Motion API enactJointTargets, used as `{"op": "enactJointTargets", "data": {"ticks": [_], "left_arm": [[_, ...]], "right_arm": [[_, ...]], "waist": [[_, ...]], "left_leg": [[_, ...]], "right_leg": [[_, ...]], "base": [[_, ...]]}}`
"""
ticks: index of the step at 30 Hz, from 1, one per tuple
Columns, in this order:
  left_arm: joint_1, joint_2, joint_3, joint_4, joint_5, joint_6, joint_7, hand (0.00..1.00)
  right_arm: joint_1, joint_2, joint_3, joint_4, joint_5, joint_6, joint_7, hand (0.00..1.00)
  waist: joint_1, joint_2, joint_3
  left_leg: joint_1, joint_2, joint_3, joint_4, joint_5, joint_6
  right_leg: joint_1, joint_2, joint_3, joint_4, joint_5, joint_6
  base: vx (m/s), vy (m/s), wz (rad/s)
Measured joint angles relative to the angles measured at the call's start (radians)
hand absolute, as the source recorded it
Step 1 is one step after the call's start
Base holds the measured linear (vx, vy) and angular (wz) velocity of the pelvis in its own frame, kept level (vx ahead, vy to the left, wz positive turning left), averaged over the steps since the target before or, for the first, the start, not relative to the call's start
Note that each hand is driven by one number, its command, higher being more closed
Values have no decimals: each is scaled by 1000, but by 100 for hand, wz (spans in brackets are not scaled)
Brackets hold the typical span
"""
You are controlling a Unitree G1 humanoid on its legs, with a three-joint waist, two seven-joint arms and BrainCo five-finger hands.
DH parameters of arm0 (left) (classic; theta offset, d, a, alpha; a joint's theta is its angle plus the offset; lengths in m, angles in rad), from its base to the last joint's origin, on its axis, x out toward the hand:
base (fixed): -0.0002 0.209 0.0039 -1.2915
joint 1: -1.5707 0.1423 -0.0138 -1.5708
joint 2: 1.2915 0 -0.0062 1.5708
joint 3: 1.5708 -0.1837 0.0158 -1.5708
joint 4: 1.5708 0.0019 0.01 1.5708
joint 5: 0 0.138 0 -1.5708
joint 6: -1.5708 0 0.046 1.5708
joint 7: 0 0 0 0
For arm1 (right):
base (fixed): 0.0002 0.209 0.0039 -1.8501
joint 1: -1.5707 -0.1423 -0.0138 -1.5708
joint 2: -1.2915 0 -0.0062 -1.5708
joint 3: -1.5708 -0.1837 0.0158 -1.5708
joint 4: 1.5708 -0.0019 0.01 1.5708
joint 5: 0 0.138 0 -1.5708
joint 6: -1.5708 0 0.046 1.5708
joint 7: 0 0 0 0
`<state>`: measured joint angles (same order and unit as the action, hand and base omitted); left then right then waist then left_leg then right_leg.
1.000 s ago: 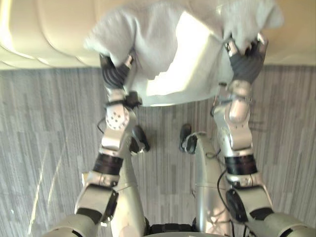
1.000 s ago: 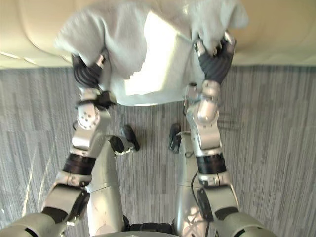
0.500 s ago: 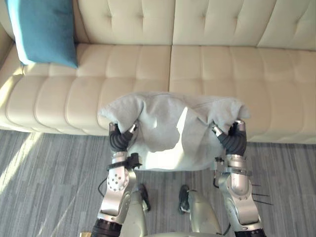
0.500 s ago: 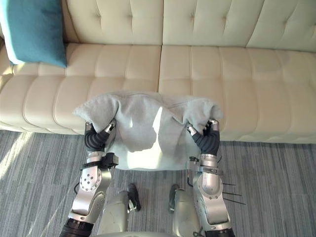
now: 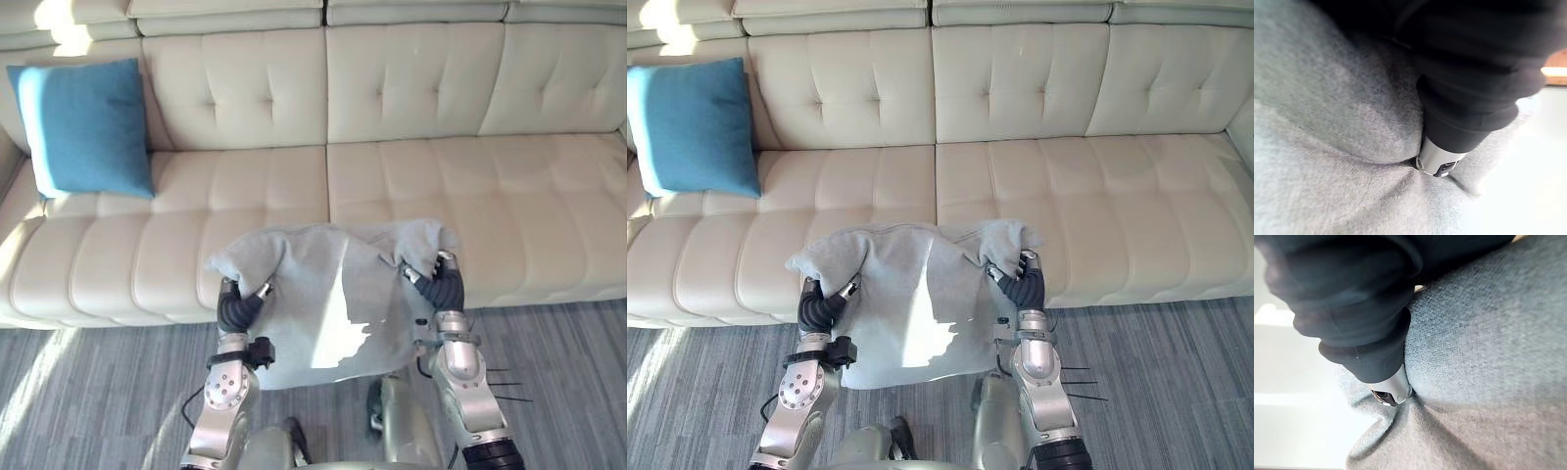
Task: Pick up cushions and gather them together orderly.
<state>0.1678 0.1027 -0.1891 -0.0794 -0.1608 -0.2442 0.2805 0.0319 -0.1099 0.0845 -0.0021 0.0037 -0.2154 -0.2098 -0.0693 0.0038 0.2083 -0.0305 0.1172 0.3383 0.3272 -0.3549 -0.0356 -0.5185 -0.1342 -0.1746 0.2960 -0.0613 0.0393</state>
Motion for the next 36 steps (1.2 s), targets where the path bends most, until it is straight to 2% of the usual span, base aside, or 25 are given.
{"op": "enactJointTargets", "data": {"ticks": [1, 2, 3, 4, 6, 7, 8, 11, 13, 14, 15, 16, 17, 20, 22, 24, 28, 29, 31, 34, 36], "left_arm": [[1, -6, -4, 2, 4, 4, 0, 100], [-1, -23, -11, 2, 7, 7, -3, 100], [-13, -28, -16, 3, 9, 7, -12, 100], [-48, -40, -20, 23, 16, 7, -23, 100], [-72, -46, -20, 46, 15, 7, -28, 100], [-81, -52, -26, 59, 14, 8, -30, 100], [-81, -53, -41, 58, 13, 7, -37, 100], [-81, -58, -44, 48, 1, 4, -54, 100], [-93, -58, -45, 48, -2, 4, -58, 100], [-101, -62, -50, 50, -1, 5, -60, 100], [-111, -64, -57, 55, 2, 5, -60, 100], [-123, -54, -59, 63, 7, 6, -62, 100], [-139, -35, -58, 72, 16, 8, -62, 100], [-145, -18, -29, 72, 17, 9, -57, 100], [-160, -19, -13, 73, 19, 9, -51, 100], [-188, -18, 1, 74, 26, 9, -33, 100], [-328, 14, 7, 121, 61, 9, 60, 100], [-420, 32, 10, 174, 78, 9, 115, 100], [-549, 55, 32, 247, 94, 16, 163, 100], [-729, 89, 46, 328, 112, 21, 232, 100], [-890, 134, 57, 405, 137, 22, 275, 100]], "right_arm": [[5, -14, -5, 0, -5, 2, 0, 100], [7, -27, -8, 0, -6, 6, 3, 100], [6, -36, -21, -1, -6, 7, 6, 100], [7, -39, -49, -2, -6, 8, 14, 100], [3, -40, -57, -4, -6, 8, 16, 100], [7, -48, -62, -17, -5, 10, 13, 100], [20, -47, -74, -50, -4, 10, 8, 100], [32, -50, -83, -146, -4, 5, -4, 100], [14, -58, -87, -159, -5, -2, -8, 100], [10, -67, -100, -148, -5, -2, -9, 100], [10, -70, -110, -127, -6, -1, -9, 100], [10, -57, -116, -114, -7, 2, -9, 100], [10, -37, -119, -93, -9, 6, -9, 100], [-32, -29, -91, -35, -14, 17, -4, 100], [-65, -28, -75, -12, -14, 30, -5, 100], [-111, -23, -68, 0, -14, 30, -9, 100], [-315, -26, -37, 49, -32, 29, -82, 100], [-420, -26, -27, 89, -55, 28, -128, 100], [-551, -33, -25, 148, -69, 28, -167, 100], [-732, -62, -25, 225, -111, 28, -227, 100], [-884, -81, -28, 296, -144, 28, -277, 100]], "waist": [[-12, 7, -1], [-12, 42, -9], [-10, 50, -13], [-13, 52, -12], [3, 52, -11], [21, 55, -10], [28, 55, -10], [35, 58, -12], [42, 62, -15], [42, 84, -23], [39, 93, -26], [33, 84, -25], [29, 66, -28], [35, 63, -28], [33, 63, -28], [33, 63, -28], [34, 61, -26], [34, 58, -19], [33, 46, -2], [39, 43, 30], [43, 44, 65]], "left_leg": [[34, 1, -25, 9, -25, -42], [55, 25, -50, 13, -34, -66], [47, 42, -75, 47, -17, -92], [-27, 82, -121, 247, 33, -117], [-119, 131, -138, 470, 131, -106], [-192, 181, -143, 646, 130, -104], [-241, 200, -132, 719, 117, -84], [-312, 195, -77, 633, 84, -29], [-346, 176, -64, 401, 90, -24], [-338, 160, -66, 170, 252, -24], [-323, 159, -73, 123, 242, -36], [-313, 145, -72, 94, 240, -37], [-297, 108, -57, 39, 254, -19], [-279, 66, -1, -19, 267, -4], [-278, 55, 13, -41, 269, 1], [-287, 53, 27, -52, 271, 3], [-332, 47, 54, -70, 285, 15], [-355, 45, 54, -77, 297, 19], [-377, 41, 51, -84, 316, 21], [-417, 38, 37, -88, 340, 29], [-442, 21, 17, -131, 383, 30]], "right_leg": [[21, 18, 25, -29, 133, -31], [11, 34, 27, 41, 142, -57], [-1, 36, 12, 104, 101, -68], [11, 40, -10, 165, 42, -84], [54, 58, -16, 160, 16, -102], [117, 81, -17, 129, 2, -104], [175, 87, -19, 92, 1, -106], [243, 81, -3, 23, -2, -102], [253, 77, -2, -5, -1, -96], [251, 89, 3, -6, -10, -61], [249, 96, 12, -4, -19, -44], [245, 86, 19, -4, -15, -37], [228, 65, 41, -6, -9, -26], [215, 39, 96, -53, 16, 13], [214, 35, 112, -90, 35, 23], [206, 37, 126, -121, 57, 23], [156, 44, 160, -170, 112, 19], [133, 44, 163, -180, 132, 16], [108, 43, 165, -179, 145, 16], [76, 41, 155, -178, 159, 13], [43, 35, 144, -177, 165, 15]], "base": [[493, -174, 30], [602, -173, 29], [703, -225, 29], [588, -194, 22], [422, -151, -7], [405, -93, -31], [442, -61, -26], [252, 37, -22], [290, 182, -41], [185, 218, -29], [184, 238, -17], [120, 179, 0], [105, 144, 3], [89, 142, -25], [33, 93, -27], [5, 48, -26], [-51, 23, -25], [-68, -14, -5], [-98, -24, 2], [-146, -35, 18], [-159, -25, 29]]}}
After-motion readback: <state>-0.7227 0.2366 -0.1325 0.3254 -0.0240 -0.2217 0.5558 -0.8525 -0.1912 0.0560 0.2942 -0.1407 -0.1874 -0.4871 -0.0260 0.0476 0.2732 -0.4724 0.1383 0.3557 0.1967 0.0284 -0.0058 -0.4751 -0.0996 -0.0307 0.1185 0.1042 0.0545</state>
